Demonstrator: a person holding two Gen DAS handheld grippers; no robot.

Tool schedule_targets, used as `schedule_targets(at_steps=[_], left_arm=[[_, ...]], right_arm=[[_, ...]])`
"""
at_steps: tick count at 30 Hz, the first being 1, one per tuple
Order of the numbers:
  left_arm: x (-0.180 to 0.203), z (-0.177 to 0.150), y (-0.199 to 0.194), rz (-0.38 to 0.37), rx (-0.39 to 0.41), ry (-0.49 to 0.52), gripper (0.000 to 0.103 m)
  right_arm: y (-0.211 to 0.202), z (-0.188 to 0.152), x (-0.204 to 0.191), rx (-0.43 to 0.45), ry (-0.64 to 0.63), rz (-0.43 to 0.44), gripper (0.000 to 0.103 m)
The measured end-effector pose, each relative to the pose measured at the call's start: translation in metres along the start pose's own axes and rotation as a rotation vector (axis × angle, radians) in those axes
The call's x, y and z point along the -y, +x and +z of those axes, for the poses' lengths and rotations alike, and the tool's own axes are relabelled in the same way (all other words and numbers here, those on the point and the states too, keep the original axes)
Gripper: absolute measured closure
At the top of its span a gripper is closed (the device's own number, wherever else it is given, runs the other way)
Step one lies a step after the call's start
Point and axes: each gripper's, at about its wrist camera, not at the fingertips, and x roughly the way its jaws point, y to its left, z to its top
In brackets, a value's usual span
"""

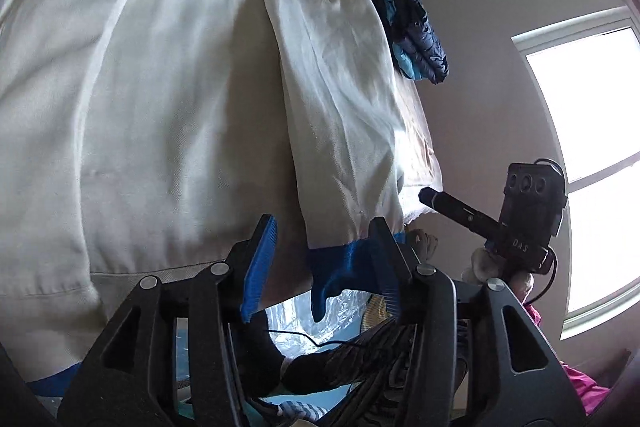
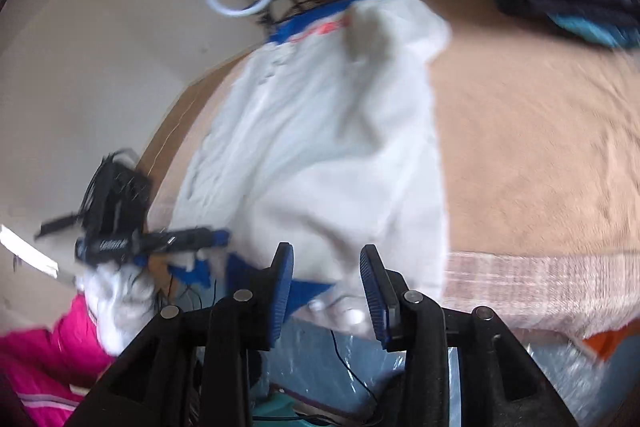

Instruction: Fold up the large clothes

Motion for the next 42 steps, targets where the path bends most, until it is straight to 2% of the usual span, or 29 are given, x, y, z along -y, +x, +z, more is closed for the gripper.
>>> schedule_targets(at_steps=[2, 4, 5, 6, 7, 9, 12, 13, 14, 15, 17, 19, 20, 21, 22, 23, 25, 27, 29, 30, 31, 32, 33, 36, 39, 40, 42], left_arm=[[-0.003, 0.002, 0.012, -0.008, -0.017, -0.037, 0.054], [-0.006, 0.005, 0.024, -0.058, -0.033, -0.076, 0.054], [-0.005, 0.007, 0.028, -0.079, -0.038, -0.084, 0.064], [-0.002, 0.009, 0.032, -0.097, -0.042, -0.079, 0.085], [0.002, 0.010, 0.035, -0.100, -0.046, -0.067, 0.089], [0.010, 0.011, 0.034, -0.103, -0.034, -0.044, 0.093], [0.017, 0.016, 0.013, -0.213, 0.000, -0.076, 0.093], [0.015, 0.016, 0.004, -0.259, 0.012, -0.096, 0.093], [0.012, 0.017, -0.004, -0.307, 0.027, -0.120, 0.093], [0.007, 0.017, -0.009, -0.315, 0.037, -0.137, 0.093], [-0.003, 0.016, -0.006, -0.231, 0.034, -0.134, 0.093], [-0.017, 0.013, 0.007, -0.096, 0.005, -0.134, 0.093], [-0.023, 0.010, 0.014, -0.074, -0.015, -0.139, 0.093], [-0.027, 0.006, 0.021, -0.069, -0.034, -0.146, 0.093], [-0.025, 0.004, 0.023, -0.078, -0.026, -0.143, 0.093], [-0.023, 0.003, 0.022, -0.083, -0.020, -0.136, 0.092], [-0.018, 0.003, 0.021, -0.089, -0.019, -0.121, 0.083], [-0.014, 0.003, 0.022, -0.083, -0.022, -0.107, 0.081], [-0.012, 0.004, 0.022, -0.075, -0.028, -0.093, 0.082], [-0.010, 0.005, 0.023, -0.077, -0.031, -0.092, 0.082], [-0.009, 0.005, 0.023, -0.084, -0.036, -0.094, 0.086], [-0.005, 0.008, 0.026, -0.095, -0.039, -0.096, 0.091], [-0.002, 0.010, 0.027, -0.110, -0.039, -0.099, 0.091], [0.018, 0.010, 0.023, -0.189, -0.026, -0.093, 0.092], [0.026, 0.008, 0.026, -0.236, -0.033, -0.085, 0.092], [0.027, 0.006, 0.032, -0.215, -0.045, -0.068, 0.092], [0.026, 0.002, 0.049, -0.125, -0.065, -0.031, 0.092]], right_arm=[[0.010, 0.003, 0.019, -0.017, 0.089, 0.044, 0.065], [0.018, 0.004, 0.028, -0.021, 0.143, 0.089, 0.064], [0.024, 0.004, 0.029, -0.020, 0.156, 0.112, 0.063], [0.026, 0.004, 0.028, -0.021, 0.155, 0.116, 0.055], [0.030, 0.004, 0.027, -0.018, 0.149, 0.110, 0.045], [0.039, 0.007, 0.023, -0.015, 0.135, 0.110, 0.045], [0.046, 0.014, 0.019, -0.028, 0.137, 0.159, 0.088], [0.040, 0.016, 0.013, -0.020, 0.127, 0.164, 0.094], [0.029, 0.019, 0.005, 0.002, 0.107, 0.185, 0.095], [0.017, 0.021, -0.002, 0.024, 0.089, 0.210, 0.096], [-0.004, 0.027, -0.015, 0.060, 0.049, 0.227, 0.096], [-0.014, 0.028, -0.016, 0.070, 0.054, 0.208, 0.086], [-0.010, 0.028, -0.015, 0.056, 0.048, 0.161, 0.077], [-0.004, 0.025, -0.013, 0.036, 0.038, 0.098, 0.069], [0.003, 0.019, -0.008, 0.011, 0.044, 0.069, 0.069], [0.010, 0.014, 0.002, -0.016, 0.066, 0.067, 0.069], [0.025, 0.006, 0.016, -0.054, 0.123, 0.103, 0.064], [0.038, -0.003, 0.027, -0.070, 0.144, 0.098, 0.059], [0.050, -0.007, 0.027, -0.101, 0.138, 0.086, 0.060], [0.055, -0.008, 0.027, -0.112, 0.137, 0.098, 0.068], [0.059, -0.008, 0.025, -0.117, 0.137, 0.121, 0.086], [0.062, -0.006, 0.023, -0.123, 0.138, 0.146, 0.093], [0.062, -0.001, 0.018, -0.117, 0.130, 0.144, 0.099], [0.030, 0.012, -0.002, -0.070, 0.062, 0.130, 0.101], [-0.004, 0.026, -0.008, -0.033, 0.044, 0.127, 0.101], [-0.013, 0.029, -0.006, -0.023, 0.044, 0.124, 0.102], [-0.015, 0.029, 0.001, -0.028, 0.056, 0.114, 0.101]])
